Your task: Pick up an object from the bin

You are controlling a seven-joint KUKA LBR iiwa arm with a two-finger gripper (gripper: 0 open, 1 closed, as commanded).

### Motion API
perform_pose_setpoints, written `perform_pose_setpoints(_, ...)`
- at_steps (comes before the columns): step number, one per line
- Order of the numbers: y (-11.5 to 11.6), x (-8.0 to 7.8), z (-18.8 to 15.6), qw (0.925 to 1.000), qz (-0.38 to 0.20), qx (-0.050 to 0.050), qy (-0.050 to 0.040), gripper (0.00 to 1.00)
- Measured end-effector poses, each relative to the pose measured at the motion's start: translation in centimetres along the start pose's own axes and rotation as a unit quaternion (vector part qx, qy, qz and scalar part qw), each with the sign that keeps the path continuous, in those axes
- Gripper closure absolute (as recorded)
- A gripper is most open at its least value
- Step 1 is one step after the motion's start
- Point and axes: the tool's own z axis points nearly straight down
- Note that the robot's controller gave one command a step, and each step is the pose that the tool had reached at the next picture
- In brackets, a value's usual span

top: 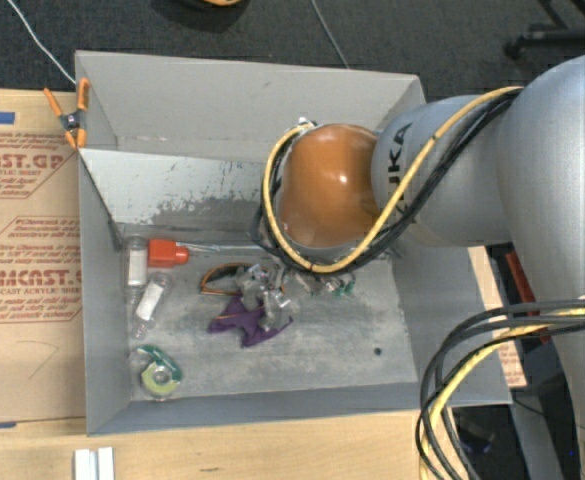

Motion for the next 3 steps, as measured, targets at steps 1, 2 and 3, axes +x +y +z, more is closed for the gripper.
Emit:
perform_pose_setpoints(1, 0.0, 0.0, 0.0, 1.0000, 0.000, 0.000, 0.0000, 1.00)
perform_pose_setpoints(2, -0.4, 6.3, -2.8, 0.9984, -0.056, 0.000, 0.0003, 1.00)
perform_pose_setpoints(3, -0.4, 6.2, -2.7, 0.9985, -0.055, 0.000, -0.0002, 1.00)
